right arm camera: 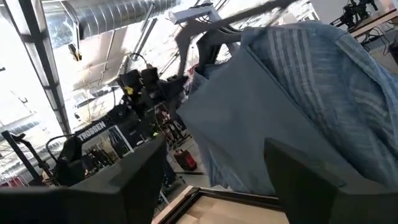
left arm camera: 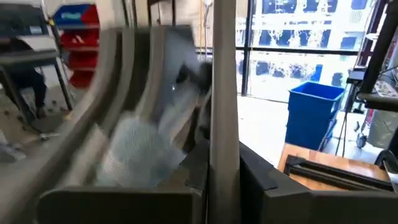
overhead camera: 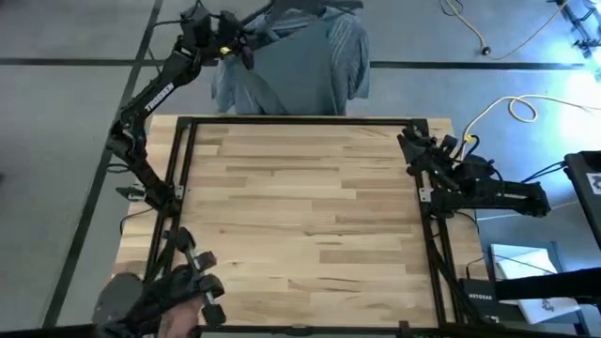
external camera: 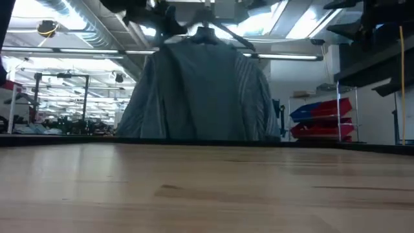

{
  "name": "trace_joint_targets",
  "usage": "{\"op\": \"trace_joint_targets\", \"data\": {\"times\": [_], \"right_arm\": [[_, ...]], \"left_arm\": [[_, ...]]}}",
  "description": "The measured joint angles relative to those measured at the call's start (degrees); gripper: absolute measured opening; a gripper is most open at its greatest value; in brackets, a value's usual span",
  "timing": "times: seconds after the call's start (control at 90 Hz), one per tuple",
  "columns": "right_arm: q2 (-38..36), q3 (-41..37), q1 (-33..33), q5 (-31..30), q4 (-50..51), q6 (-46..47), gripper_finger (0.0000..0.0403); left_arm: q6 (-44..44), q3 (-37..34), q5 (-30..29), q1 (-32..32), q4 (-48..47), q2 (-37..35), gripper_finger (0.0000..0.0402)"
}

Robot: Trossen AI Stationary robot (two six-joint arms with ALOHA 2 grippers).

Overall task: Unhang clothes
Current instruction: Remove the jeans from the hanger

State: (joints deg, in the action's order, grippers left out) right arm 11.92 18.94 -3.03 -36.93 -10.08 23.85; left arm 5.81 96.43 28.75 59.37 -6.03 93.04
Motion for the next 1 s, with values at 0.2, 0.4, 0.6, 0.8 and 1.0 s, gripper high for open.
{"op": "trace_joint_targets", "data": {"times": [0.2, 0.4, 0.6, 0.8, 1.0], "right_arm": [[0.6, 0.0, 0.0, -0.6, -5.9, -8.0, 0.025], [2.0, 0.0, 0.0, -2.0, -8.4, -12.3, 0.025], [5.0, 0.0, 0.0, -1.9, -9.6, -11.8, 0.025], [10.0, 2.2, 0.0, 4.4, -16.3, -19.7, 0.025], [17.9, 9.7, 0.0, 5.1, -10.5, -26.0, 0.025]], "left_arm": [[2.4, 0.5, -2.0, 0.1, -9.7, -5.1, 0.0026], [5.1, 0.9, 0.3, 0.4, -12.8, -9.0, 0.0026], [3.1, 0.9, 2.4, -0.5, -14.5, -10.3, 0.0026], [1.6, 0.9, 2.4, -3.5, -13.5, -13.4, 0.0026], [0.6, 0.8, 1.3, -9.8, -11.8, -17.4, 0.0026]]}}
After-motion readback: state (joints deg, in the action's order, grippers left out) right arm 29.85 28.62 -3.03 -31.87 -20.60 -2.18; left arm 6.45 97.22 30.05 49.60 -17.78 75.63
